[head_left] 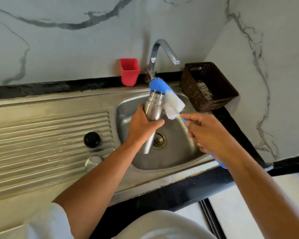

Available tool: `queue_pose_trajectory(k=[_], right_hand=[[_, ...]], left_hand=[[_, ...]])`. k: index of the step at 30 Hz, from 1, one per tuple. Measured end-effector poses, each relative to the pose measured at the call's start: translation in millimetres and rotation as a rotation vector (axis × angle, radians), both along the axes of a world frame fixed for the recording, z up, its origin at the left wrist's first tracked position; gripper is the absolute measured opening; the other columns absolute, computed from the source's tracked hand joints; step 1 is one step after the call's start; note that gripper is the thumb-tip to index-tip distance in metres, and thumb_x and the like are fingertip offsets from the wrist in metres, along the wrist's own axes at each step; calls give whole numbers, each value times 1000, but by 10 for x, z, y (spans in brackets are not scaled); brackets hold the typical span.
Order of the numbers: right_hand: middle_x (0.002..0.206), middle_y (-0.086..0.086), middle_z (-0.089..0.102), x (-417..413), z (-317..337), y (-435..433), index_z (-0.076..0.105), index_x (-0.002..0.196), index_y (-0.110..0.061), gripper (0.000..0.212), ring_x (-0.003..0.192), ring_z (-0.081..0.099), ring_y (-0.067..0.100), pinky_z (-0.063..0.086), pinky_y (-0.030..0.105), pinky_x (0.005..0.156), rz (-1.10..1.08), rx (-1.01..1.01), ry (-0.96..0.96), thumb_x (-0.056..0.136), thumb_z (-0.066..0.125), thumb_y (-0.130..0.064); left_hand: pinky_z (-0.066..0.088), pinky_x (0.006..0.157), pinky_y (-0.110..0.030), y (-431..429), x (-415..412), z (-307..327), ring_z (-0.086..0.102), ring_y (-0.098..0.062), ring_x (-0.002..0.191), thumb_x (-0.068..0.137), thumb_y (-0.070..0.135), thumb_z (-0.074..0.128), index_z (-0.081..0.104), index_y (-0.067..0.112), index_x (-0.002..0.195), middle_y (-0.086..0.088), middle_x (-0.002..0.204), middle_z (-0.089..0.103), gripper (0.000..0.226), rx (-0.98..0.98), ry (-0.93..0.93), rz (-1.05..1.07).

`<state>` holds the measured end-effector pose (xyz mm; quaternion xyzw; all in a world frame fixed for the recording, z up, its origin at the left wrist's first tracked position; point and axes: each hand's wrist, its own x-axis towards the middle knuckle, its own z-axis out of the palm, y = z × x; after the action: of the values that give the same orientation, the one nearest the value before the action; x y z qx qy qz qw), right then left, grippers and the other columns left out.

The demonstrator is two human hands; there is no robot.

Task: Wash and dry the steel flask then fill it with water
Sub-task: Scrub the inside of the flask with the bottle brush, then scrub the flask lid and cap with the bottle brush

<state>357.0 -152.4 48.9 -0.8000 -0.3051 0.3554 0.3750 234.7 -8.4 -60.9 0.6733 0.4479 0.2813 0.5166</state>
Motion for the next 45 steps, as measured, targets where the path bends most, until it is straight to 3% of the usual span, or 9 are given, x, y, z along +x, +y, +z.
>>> queue_pose_trajectory(k=[5,14,26,30,33,36,38,42,45], right_hand=[[65,3,56,-25,48,22,70,124,-35,31,42,35,9,25,20,39,-25,38,55,108,52,-15],[69,5,59,-318,-333,321,68,126,-28,29,43,38,10,27,22,38,54,-74,103,108,50,-15],[70,6,60,-372,-363,484,71,121,-29,27,45,41,9,29,23,40,113,-71,88,107,52,-14],[69,5,61,-376,-361,497,71,122,-30,29,44,41,9,29,23,40,131,-67,84,107,52,-14],[70,5,61,-368,-357,489,71,121,-30,28,46,41,10,30,24,39,134,-54,94,107,53,-14],[70,5,62,-348,-376,463,71,121,-30,29,46,41,10,31,24,39,139,-60,95,107,52,-13],[69,4,62,-348,-393,440,71,122,-29,29,46,42,10,31,24,39,148,-64,100,107,53,-13],[72,7,61,-348,-371,347,70,124,-27,29,47,41,11,31,26,40,148,-63,110,107,52,-12],[73,8,62,-310,-333,211,69,126,-26,29,47,42,11,32,25,39,132,-78,96,107,52,-12]], left_hand=[[60,77,-30,519,-297,280,71,-10,89,63,22,96,59,24,118,5,105,71,66,41,-125,140],[58,91,-35,1007,-1085,343,69,-8,99,63,24,98,57,23,127,10,112,70,76,116,-111,347],[44,81,-12,872,-1365,176,60,4,99,70,24,96,44,25,146,14,120,63,92,83,-64,354],[48,100,-31,772,-1475,153,63,-13,113,73,29,95,29,25,158,3,132,62,108,10,39,333],[47,108,-45,637,-1602,39,58,-29,131,67,48,95,24,20,161,-8,149,55,121,-83,284,292],[53,97,-43,441,-1693,-154,59,-28,125,60,64,91,47,23,146,-7,140,59,105,-45,639,126],[54,89,-40,367,-1713,-212,62,-27,118,65,58,91,55,23,137,-5,130,62,88,-31,739,110],[54,78,-36,296,-1651,-114,67,-22,101,73,44,88,64,23,124,0,110,71,60,30,761,151],[57,78,-36,159,-1460,42,68,-17,95,75,48,85,66,27,117,7,102,71,50,111,641,105]])
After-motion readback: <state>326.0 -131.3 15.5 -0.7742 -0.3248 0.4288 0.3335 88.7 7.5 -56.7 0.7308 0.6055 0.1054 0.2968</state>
